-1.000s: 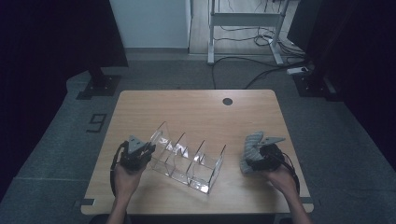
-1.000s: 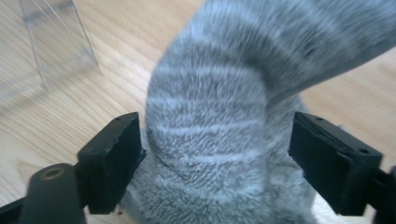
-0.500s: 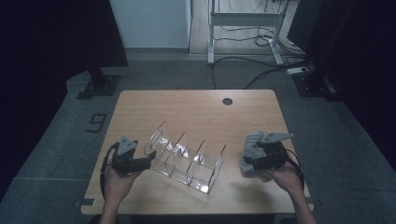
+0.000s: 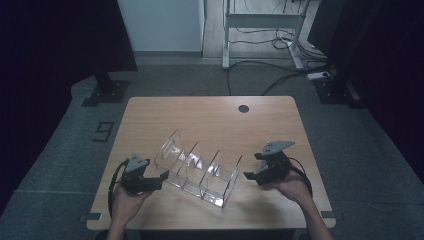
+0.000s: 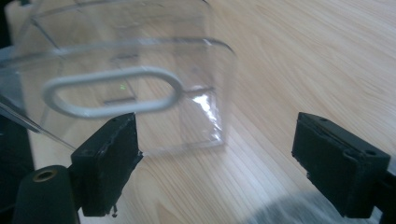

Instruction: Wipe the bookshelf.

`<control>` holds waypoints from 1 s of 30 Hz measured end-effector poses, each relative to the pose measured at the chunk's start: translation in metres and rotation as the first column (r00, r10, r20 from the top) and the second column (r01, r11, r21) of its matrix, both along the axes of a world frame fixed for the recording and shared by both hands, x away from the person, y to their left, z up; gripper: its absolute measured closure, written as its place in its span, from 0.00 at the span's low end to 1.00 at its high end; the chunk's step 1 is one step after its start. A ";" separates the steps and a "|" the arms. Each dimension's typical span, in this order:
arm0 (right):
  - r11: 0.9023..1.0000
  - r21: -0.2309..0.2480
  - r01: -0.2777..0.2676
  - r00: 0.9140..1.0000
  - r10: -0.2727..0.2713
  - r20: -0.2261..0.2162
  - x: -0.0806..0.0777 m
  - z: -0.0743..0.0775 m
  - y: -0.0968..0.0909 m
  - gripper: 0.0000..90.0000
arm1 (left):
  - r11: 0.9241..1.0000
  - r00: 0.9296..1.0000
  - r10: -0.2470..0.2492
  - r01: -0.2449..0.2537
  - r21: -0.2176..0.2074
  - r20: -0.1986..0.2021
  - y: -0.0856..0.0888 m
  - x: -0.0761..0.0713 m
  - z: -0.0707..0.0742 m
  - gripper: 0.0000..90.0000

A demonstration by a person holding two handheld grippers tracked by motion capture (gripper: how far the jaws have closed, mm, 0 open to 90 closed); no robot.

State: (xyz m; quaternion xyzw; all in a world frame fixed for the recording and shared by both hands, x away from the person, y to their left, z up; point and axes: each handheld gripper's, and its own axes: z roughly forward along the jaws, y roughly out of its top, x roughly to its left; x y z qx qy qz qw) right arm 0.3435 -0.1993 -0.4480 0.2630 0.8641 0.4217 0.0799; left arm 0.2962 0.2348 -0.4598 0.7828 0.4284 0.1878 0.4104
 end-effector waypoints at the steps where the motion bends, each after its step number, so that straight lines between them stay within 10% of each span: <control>1: 1.000 0.005 -0.010 1.000 0.010 -0.003 0.001 0.000 0.003 0.16 | 1.000 1.000 -0.002 0.002 -0.007 0.002 0.000 0.001 -0.001 0.14; 12: 0.996 0.029 -0.086 0.996 0.086 -0.016 0.007 -0.005 0.015 0.24 | 1.000 1.000 -0.020 0.020 0.001 0.007 -0.012 0.012 -0.003 0.15; 18: 0.993 0.058 -0.099 0.995 0.099 0.000 0.004 -0.002 0.013 0.29 | 0.991 1.000 -0.031 0.032 0.128 -0.005 -0.035 0.021 -0.013 0.16; 30: 0.989 0.023 -0.146 0.989 0.146 -0.003 -0.006 0.001 0.013 0.55 | 0.988 0.997 -0.073 0.075 0.134 -0.021 -0.062 0.027 -0.018 0.16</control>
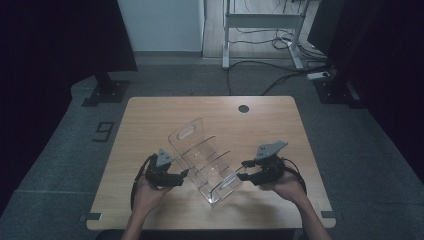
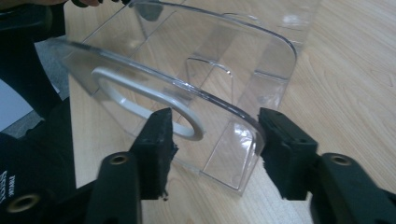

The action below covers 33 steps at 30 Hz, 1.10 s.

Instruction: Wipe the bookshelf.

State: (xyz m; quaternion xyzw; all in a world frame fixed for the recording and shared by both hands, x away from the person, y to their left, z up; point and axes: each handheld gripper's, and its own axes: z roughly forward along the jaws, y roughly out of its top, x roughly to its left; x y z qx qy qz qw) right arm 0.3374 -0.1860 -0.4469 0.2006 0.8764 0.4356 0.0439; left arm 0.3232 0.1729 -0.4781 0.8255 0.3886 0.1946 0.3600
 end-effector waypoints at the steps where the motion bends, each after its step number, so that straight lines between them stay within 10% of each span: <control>1: 1.000 -0.001 -0.002 1.000 0.002 0.000 -0.001 0.000 0.000 0.57 | 1.000 1.000 -0.007 0.007 0.003 -0.002 -0.002 0.000 -0.001 0.16; 24: 0.997 0.021 -0.068 0.998 0.068 -0.006 -0.015 -0.002 0.017 0.89 | 0.999 0.999 -0.002 0.004 0.041 -0.039 -0.008 0.000 -0.010 0.17; 33: 0.998 0.016 -0.067 0.998 0.067 0.000 -0.017 -0.002 0.028 0.92 | 0.997 0.999 0.010 -0.013 -0.071 -0.038 0.017 -0.007 0.005 0.16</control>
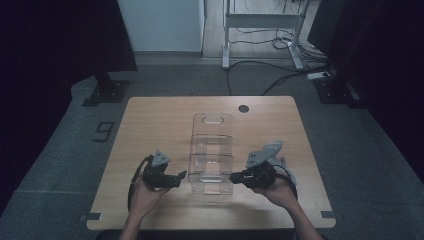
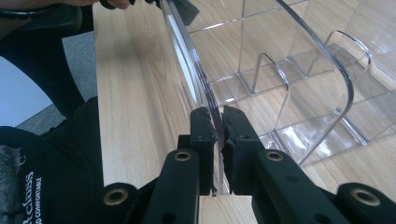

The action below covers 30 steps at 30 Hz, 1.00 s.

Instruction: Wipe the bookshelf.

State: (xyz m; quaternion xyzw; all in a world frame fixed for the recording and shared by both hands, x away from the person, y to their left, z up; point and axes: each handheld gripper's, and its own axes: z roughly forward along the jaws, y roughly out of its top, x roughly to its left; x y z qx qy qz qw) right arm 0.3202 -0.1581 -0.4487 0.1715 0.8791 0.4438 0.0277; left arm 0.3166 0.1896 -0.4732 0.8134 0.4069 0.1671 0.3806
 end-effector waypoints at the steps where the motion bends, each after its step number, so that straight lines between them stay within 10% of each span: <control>1: 1.000 0.000 0.001 1.000 -0.001 0.002 0.000 0.000 0.001 0.92 | 1.000 1.000 -0.008 0.008 -0.001 -0.003 0.001 -0.001 0.001 0.16; 16: 0.999 -0.011 0.038 0.999 -0.038 0.000 -0.004 0.002 -0.006 0.91 | 0.992 0.992 -0.125 0.126 -0.010 0.016 -0.026 -0.029 0.007 0.16; 30: 0.999 -0.034 -0.026 1.000 0.026 0.001 -0.013 0.000 0.028 0.86 | 0.998 0.997 -0.057 0.059 -0.025 0.049 -0.030 -0.031 0.012 0.26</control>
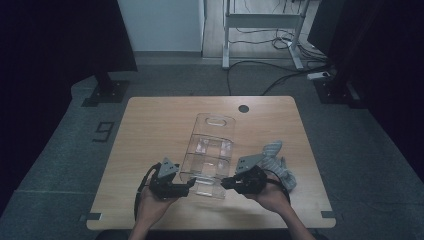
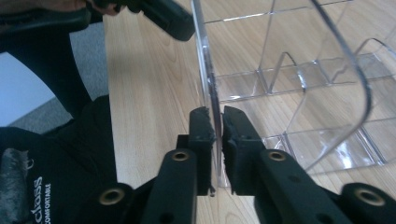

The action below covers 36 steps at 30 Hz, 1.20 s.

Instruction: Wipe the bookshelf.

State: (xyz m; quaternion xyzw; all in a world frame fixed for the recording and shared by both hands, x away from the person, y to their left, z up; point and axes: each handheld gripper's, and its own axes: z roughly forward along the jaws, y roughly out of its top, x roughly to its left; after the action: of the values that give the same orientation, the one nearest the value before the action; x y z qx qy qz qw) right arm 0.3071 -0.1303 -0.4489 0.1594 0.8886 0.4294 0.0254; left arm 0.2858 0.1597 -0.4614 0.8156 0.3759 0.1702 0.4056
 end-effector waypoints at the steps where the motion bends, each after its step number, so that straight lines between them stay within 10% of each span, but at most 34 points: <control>1: 1.000 -0.002 0.005 1.000 -0.005 -0.002 0.001 0.000 0.000 0.84 | 1.000 1.000 0.005 -0.005 -0.001 0.002 0.000 0.000 0.000 0.28; 16: 0.999 0.009 0.040 0.999 -0.040 -0.016 0.015 0.006 -0.034 0.63 | 1.000 1.000 -0.002 0.002 0.015 -0.008 -0.004 0.000 -0.001 0.33; 22: 0.988 0.013 0.151 0.988 -0.151 -0.017 0.032 0.006 -0.050 0.60 | 1.000 1.000 -0.002 0.002 0.014 -0.008 -0.005 0.001 -0.001 0.33; 30: 0.980 -0.027 0.198 0.980 -0.198 0.017 0.056 -0.005 -0.020 0.51 | 1.000 1.000 -0.019 0.019 0.008 -0.020 -0.006 0.000 -0.003 0.38; 36: 0.990 -0.029 0.141 0.990 -0.142 -0.014 0.063 -0.011 -0.002 0.60 | 0.999 0.999 -0.036 0.036 0.004 -0.034 -0.003 0.001 -0.005 0.43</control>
State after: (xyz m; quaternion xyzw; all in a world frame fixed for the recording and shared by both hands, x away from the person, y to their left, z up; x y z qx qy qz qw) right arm 0.3697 -0.1324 -0.4600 0.2251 0.8811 0.4128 0.0510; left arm 0.2871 0.1564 -0.4663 0.8259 0.3677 0.1500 0.4002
